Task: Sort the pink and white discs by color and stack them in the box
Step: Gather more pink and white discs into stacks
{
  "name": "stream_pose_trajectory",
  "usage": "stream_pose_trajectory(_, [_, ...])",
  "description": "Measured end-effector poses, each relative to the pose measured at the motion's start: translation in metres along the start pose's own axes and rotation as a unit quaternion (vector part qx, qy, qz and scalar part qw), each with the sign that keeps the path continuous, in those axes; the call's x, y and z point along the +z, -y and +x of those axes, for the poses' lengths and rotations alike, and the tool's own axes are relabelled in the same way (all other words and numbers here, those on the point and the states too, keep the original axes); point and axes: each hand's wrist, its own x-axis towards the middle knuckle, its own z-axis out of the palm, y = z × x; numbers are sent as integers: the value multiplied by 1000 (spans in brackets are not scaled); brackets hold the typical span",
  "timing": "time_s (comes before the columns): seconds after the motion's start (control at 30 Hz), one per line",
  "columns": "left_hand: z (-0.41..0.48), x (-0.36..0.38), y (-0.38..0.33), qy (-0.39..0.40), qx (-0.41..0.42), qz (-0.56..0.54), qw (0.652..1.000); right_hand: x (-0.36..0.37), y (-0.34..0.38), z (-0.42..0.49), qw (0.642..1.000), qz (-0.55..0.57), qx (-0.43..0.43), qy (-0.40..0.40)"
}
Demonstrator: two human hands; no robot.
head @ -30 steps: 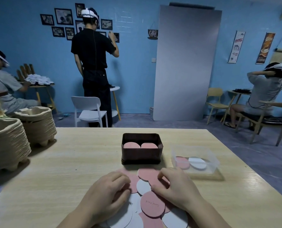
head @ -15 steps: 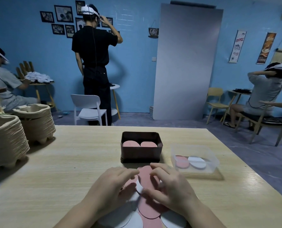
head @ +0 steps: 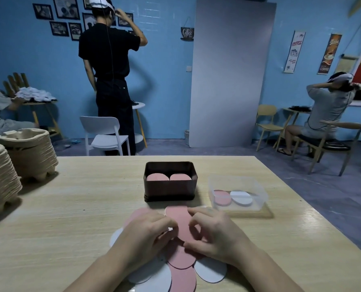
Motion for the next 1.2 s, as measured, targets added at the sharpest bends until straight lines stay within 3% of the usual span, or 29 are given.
stream_pose_trajectory(0.23, [0,-11,-13,-11,-18,-5,1000,-7,-1,-8,999,-12,38,0])
stream_pose_trajectory(0.43, [2,-23,-25,111,-21,-10,994,-17,-5,-24,996,-41,76,-16])
stream_pose_trajectory(0.5, [3,-20,-28,119,-22,-9,993,-18,-2,-27,996,-45,80,-20])
stream_pose_trajectory(0.87, [-5,-31,-1,-16,-35,21,999,-14,6,-22,995,-39,97,-3])
stream_pose_trajectory(1.2, [-15,-15,13,-34,-28,15,999,23,24,9,1000,-6,22,-1])
